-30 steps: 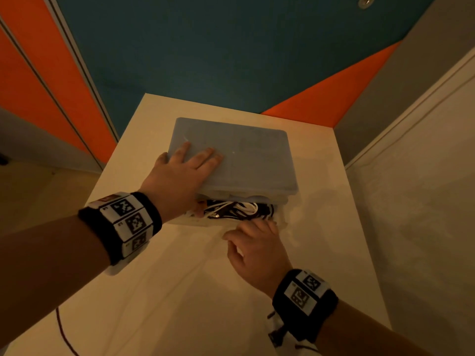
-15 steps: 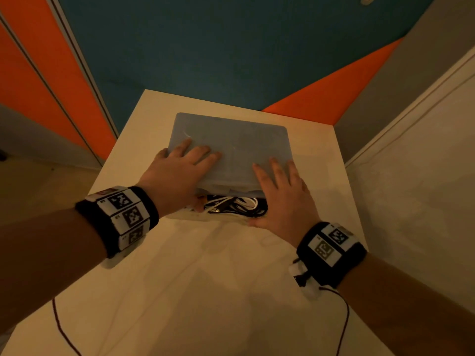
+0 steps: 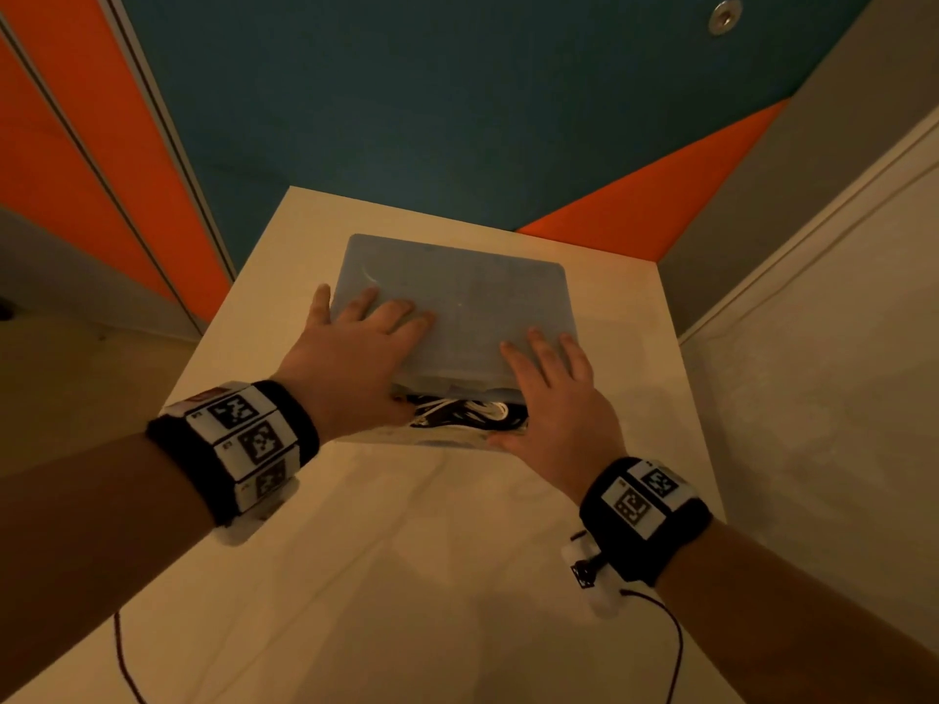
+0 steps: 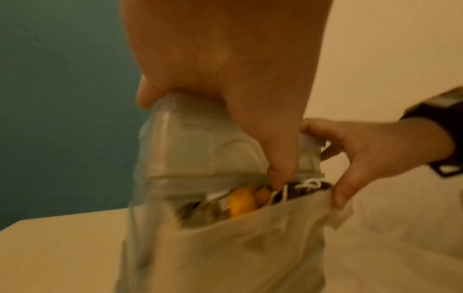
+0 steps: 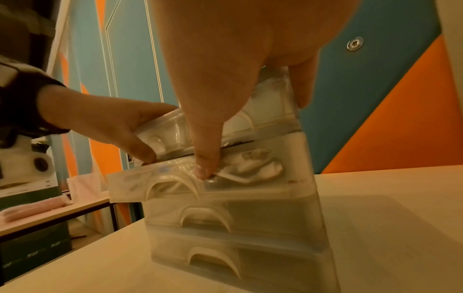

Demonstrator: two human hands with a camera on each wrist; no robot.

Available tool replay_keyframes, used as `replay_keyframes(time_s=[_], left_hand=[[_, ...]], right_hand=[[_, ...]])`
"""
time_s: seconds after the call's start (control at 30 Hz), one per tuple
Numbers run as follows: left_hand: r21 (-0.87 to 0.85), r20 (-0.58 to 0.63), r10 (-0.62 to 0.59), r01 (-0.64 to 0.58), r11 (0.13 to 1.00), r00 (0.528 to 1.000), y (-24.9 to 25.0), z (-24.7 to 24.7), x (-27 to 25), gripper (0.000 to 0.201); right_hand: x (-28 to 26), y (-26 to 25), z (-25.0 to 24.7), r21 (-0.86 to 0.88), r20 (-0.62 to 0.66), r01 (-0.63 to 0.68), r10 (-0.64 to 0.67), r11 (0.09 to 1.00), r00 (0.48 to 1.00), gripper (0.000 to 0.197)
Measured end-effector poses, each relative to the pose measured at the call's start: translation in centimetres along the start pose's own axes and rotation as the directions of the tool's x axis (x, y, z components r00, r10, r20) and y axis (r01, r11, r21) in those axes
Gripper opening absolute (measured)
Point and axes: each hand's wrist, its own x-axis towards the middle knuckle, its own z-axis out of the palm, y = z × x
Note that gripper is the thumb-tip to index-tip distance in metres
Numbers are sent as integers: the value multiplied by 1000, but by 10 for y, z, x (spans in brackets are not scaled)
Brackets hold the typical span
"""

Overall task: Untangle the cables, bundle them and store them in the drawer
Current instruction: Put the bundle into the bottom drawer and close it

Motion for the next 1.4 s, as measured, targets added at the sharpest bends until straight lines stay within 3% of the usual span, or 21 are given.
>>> replay_keyframes(time_s=[0.2, 0.5, 0.63, 0.8, 1.0, 1.17, 1.4], left_hand=[[-22, -75, -182, 181, 983, 980, 37, 6, 6, 104], [-4, -128, -235, 236, 972, 964, 44, 14, 7, 105], [-28, -97, -253, 251, 967, 963, 51, 13, 6, 97], [16, -134, -186, 190, 982, 973, 55, 3, 12, 84], [-49, -88, -149, 145, 988, 985, 60, 8, 19, 101], [-93, -127, -179, 168, 981, 976, 62, 11, 21, 82], [-66, -176, -120, 110, 992, 977, 60, 13, 18, 79]], right_hand=[[0, 0, 1, 16, -12, 5, -5, 1000, 1000, 107], [0, -4, -1, 1, -25, 0, 0, 1000, 1000, 105], [-1, -4, 1, -6, -18, -4, 4, 1000, 1000, 106], [-5, 1, 1, 4, -62, 27, -26, 1000, 998, 108], [-1, 2, 3, 4, -61, 35, -34, 999, 998, 105], [-1, 2, 3, 2, -70, 41, -41, 999, 997, 103], [0, 2, 1, -15, -60, 46, -47, 999, 997, 103]])
